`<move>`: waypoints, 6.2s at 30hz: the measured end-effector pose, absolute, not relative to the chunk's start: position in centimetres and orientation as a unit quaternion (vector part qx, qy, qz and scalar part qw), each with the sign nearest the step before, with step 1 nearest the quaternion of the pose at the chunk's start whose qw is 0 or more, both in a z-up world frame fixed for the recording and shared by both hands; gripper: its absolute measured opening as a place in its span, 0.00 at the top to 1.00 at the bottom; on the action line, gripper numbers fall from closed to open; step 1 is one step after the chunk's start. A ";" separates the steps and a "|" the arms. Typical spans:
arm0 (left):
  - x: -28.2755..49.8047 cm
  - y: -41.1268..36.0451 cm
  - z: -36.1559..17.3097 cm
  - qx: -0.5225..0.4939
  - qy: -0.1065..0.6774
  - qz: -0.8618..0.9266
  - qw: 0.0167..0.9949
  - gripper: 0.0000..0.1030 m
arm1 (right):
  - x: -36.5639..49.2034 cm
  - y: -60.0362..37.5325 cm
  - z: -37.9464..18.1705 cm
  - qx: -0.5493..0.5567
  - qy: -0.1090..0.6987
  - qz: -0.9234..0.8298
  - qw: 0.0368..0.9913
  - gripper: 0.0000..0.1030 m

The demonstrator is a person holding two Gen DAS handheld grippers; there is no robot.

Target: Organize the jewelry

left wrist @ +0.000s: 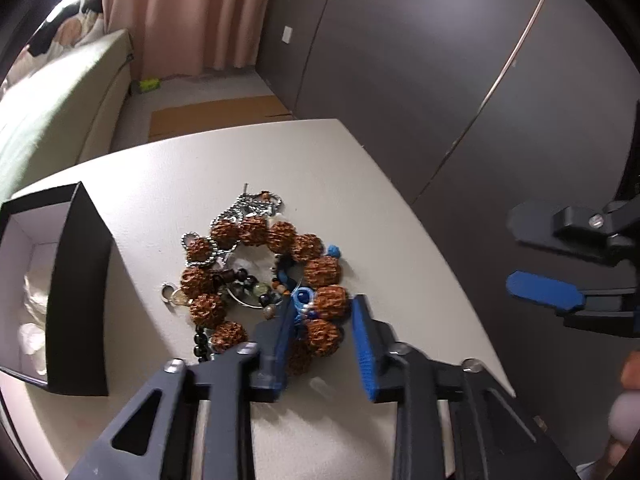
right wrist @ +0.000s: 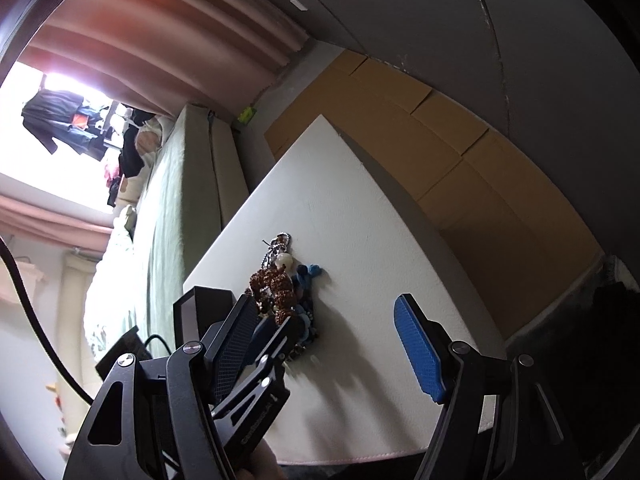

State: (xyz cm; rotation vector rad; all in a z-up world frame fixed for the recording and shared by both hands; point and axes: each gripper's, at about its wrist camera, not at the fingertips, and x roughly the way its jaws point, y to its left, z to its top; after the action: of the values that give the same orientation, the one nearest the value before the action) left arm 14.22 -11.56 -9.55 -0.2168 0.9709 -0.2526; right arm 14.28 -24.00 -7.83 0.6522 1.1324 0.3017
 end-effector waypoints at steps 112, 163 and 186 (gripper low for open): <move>6.9 8.2 -1.3 -0.281 0.331 0.015 0.901 0.17 | 12.9 -12.7 -4.4 0.262 0.441 0.273 0.814 0.39; 17.9 -8.9 -10.2 -0.131 0.587 0.039 0.798 0.31 | 15.6 -26.0 -11.0 0.384 0.543 0.176 0.726 0.37; 16.5 -5.4 -7.5 -0.171 0.546 0.040 0.819 0.50 | 15.9 -21.0 -10.9 0.323 0.559 0.219 0.731 0.41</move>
State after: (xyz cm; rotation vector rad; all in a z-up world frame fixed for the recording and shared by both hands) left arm 16.51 -5.40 -7.49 -0.3642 1.1633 0.0860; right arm 15.87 -21.00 -10.86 0.7117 1.2305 0.4816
